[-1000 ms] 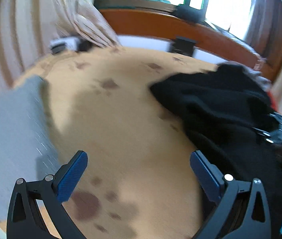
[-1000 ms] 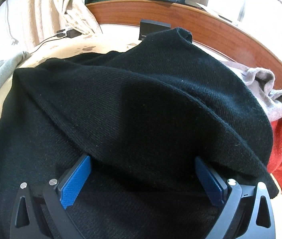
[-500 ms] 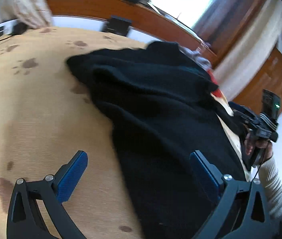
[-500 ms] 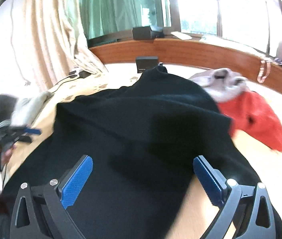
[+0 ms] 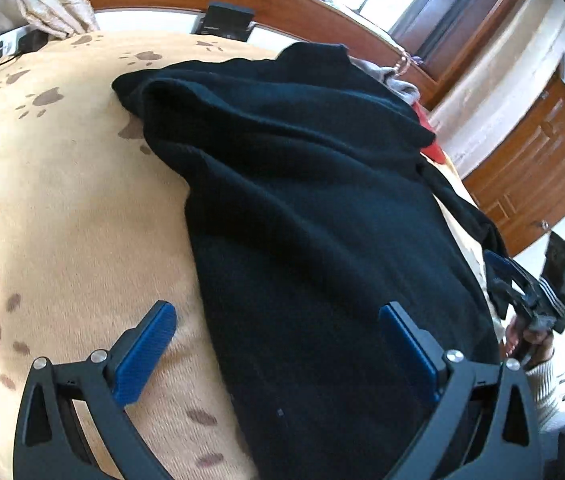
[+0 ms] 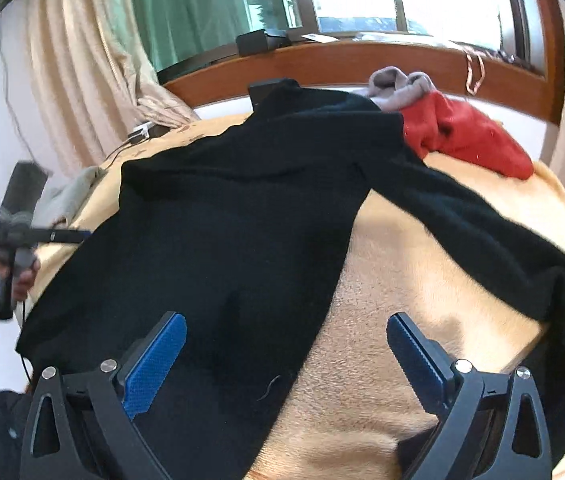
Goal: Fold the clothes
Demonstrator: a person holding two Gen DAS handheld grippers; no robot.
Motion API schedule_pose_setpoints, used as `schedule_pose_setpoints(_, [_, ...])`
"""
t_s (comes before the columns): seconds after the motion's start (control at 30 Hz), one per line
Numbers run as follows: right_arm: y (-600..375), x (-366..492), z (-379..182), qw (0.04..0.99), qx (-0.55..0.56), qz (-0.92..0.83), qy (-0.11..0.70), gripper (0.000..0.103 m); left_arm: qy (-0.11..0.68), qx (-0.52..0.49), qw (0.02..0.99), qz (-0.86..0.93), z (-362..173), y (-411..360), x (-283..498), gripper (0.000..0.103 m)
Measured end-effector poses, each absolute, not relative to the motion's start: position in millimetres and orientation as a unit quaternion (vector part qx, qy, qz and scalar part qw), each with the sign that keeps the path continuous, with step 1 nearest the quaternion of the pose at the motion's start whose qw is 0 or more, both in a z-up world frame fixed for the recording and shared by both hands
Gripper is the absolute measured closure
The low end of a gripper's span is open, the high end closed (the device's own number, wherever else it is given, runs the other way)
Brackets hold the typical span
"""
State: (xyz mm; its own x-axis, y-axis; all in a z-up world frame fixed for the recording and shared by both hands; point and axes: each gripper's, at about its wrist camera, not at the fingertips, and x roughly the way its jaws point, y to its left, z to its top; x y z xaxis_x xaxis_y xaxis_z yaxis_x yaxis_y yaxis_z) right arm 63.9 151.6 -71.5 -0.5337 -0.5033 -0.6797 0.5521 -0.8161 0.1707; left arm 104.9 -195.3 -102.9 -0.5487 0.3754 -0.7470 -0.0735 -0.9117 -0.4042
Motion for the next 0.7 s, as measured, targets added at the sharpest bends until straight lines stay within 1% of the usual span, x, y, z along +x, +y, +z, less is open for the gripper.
schedule_pose_setpoints(0.03, [151, 63, -71, 0.301, 0.375, -0.876, 0.03, 0.003, -0.165, -0.455, 0.127, 0.866, -103, -196, 109, 0.007])
schedule_pose_setpoints(0.1, [151, 61, -69, 0.3, 0.371, -0.879, 0.026, 0.003, -0.172, -0.457, 0.115, 0.865, -104, -200, 111, 0.026])
schedule_pose_setpoints(0.13, [151, 60, -69, 0.3, 0.37, -0.879, 0.022, 0.003, -0.187, -0.461, 0.114, 0.86, -105, -204, 112, 0.052])
schedule_pose_setpoints(0.17, [151, 59, -69, 0.3, 0.369, -0.88, 0.019, 0.004, -0.202, -0.465, 0.111, 0.855, -106, -208, 113, 0.074])
schedule_pose_setpoints(0.23, [152, 57, -69, 0.3, 0.367, -0.881, 0.013, 0.004, -0.223, -0.473, 0.105, 0.846, -112, -213, 114, 0.086])
schedule_pose_setpoints(0.33, [154, 56, -72, 0.301, 0.369, -0.879, 0.007, 0.004, -0.226, -0.479, 0.1, 0.843, -113, -214, 117, 0.089])
schedule_pose_setpoints(0.37, [156, 56, -73, 0.302, 0.37, -0.879, 0.004, 0.004, -0.228, -0.481, 0.098, 0.841, -113, -214, 120, 0.093])
schedule_pose_setpoints(0.43, [159, 55, -74, 0.302, 0.372, -0.878, -0.002, 0.004, -0.229, -0.483, 0.096, 0.84, -114, -213, 125, 0.094])
schedule_pose_setpoints(0.7, [189, 67, -72, 0.345, 0.385, -0.852, -0.081, 0.004, -0.225, -0.478, 0.082, 0.845, -111, -219, 161, 0.095])
